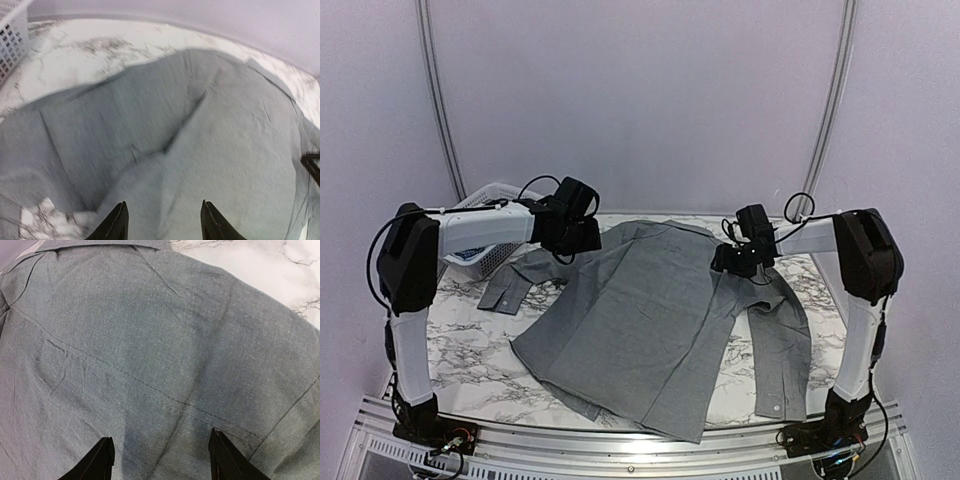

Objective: Fold and stack the long sleeve shirts
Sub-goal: Flatten out the crumpled shirt at the center of the board.

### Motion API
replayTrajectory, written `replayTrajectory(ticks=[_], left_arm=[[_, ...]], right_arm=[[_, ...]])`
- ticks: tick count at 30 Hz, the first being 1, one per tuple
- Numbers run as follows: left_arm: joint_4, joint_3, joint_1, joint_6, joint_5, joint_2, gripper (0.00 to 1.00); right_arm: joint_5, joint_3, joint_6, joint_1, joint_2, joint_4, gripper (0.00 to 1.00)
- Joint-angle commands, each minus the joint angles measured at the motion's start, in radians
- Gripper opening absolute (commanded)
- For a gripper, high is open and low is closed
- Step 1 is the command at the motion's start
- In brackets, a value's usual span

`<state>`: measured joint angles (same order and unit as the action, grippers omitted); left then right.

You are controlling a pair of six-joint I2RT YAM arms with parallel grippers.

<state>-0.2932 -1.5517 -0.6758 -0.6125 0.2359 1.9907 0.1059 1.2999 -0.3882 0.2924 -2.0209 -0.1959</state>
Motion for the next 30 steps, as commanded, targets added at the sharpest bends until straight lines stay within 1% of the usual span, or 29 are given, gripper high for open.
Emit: replayTrajectory(ticks=[1, 4, 8, 14, 22, 27, 30], left_arm=[[-0.043, -0.118, 0.077, 0.031, 0.057, 0.138, 0.5], [-0.065, -0.185, 0.113, 0.031, 0.038, 0.223, 0.5], [-0.067, -0.222, 0.142, 0.025, -0.004, 0.295, 0.49], [-0.066, -0.235, 0.153, 0.03, -0.044, 0.32, 0.49], [-0.07, -0.277, 0.218, 0.062, -0.127, 0.393, 0.48], [-0.085, -0.352, 0.266, 0.088, -0.196, 0.456, 0.48], [-0.113, -0.432, 0.291, 0.11, -0.204, 0.508, 0.48]], right_arm=[[0.015, 0.032, 0.03, 0.02, 0.069, -0.057, 0.61], [0.017, 0.01, 0.038, 0.049, 0.124, -0.065, 0.61], [0.017, -0.028, 0.043, 0.097, 0.181, -0.076, 0.61], [0.032, -0.085, 0.025, 0.15, 0.228, -0.066, 0.61], [0.041, -0.118, 0.015, 0.181, 0.272, -0.072, 0.61], [0.043, -0.12, 0.017, 0.186, 0.287, -0.087, 0.61], [0.041, -0.119, 0.017, 0.189, 0.289, -0.094, 0.61]])
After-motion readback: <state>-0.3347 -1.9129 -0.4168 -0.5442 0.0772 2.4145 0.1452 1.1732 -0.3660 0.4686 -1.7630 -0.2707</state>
